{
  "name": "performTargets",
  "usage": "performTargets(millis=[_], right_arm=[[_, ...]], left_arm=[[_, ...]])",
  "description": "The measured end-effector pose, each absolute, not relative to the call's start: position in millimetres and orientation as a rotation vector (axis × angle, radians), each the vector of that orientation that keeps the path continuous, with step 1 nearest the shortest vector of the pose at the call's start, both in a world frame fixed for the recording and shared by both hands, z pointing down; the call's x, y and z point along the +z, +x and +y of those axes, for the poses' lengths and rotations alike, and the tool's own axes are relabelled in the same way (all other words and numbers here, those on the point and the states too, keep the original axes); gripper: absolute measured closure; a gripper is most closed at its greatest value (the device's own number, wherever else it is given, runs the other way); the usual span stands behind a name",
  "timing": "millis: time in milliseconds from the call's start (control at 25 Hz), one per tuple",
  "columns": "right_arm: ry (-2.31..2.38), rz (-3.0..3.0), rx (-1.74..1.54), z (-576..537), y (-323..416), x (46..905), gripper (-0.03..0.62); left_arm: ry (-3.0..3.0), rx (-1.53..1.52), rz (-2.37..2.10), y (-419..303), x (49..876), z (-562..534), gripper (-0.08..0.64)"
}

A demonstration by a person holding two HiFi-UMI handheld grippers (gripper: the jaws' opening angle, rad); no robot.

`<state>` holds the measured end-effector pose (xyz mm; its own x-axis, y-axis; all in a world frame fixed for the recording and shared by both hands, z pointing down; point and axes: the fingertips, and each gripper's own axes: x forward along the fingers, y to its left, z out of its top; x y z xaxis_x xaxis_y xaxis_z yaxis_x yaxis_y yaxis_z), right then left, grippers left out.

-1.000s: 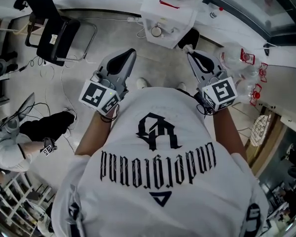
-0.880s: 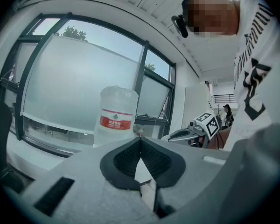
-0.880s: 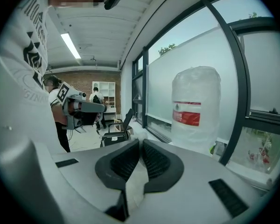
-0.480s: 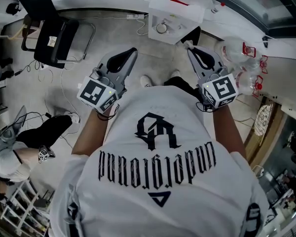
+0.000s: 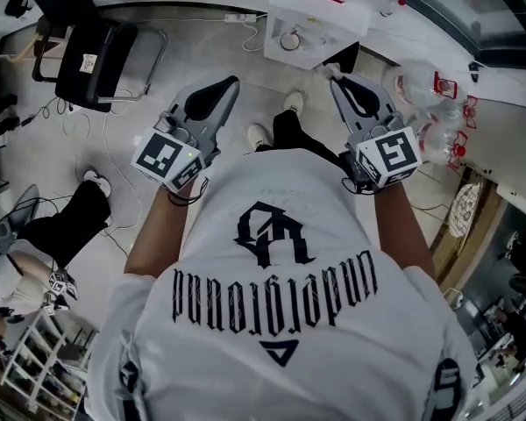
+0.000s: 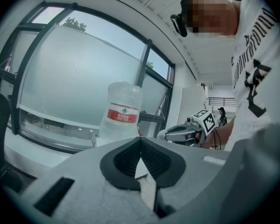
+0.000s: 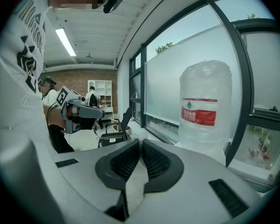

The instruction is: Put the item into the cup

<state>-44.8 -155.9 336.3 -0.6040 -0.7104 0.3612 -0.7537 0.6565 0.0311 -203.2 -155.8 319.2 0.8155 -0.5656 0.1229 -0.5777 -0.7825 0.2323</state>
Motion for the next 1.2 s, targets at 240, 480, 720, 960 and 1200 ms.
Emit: performTargets(millis=[240,480,720,960,1200], right_arm=[[1.134,-2.546,0.199,-167,-52,347,0.561],[1.116,-2.544,0.237,-178,-51,362,0.561],[1.116,-2.519,0.306,-191,-42,390,0.561],[1.120,-2.470,0.364,-207,-38,419,0.561],[1.071,-2.447,0.462,-221,-39,457,0.561]], left_arm=[[2.722,0.095,-0.912,-210,331,-163,0.546],[2.718,0.117,-0.898,-203,346,-172,0.545],[2.718,0.128,-0.891,-190,359,-188,0.545],[2.700,0.143,-0.892,-178,376,-206,0.545],[2.647,0.193,-0.906,-165,404,-228,0.545]])
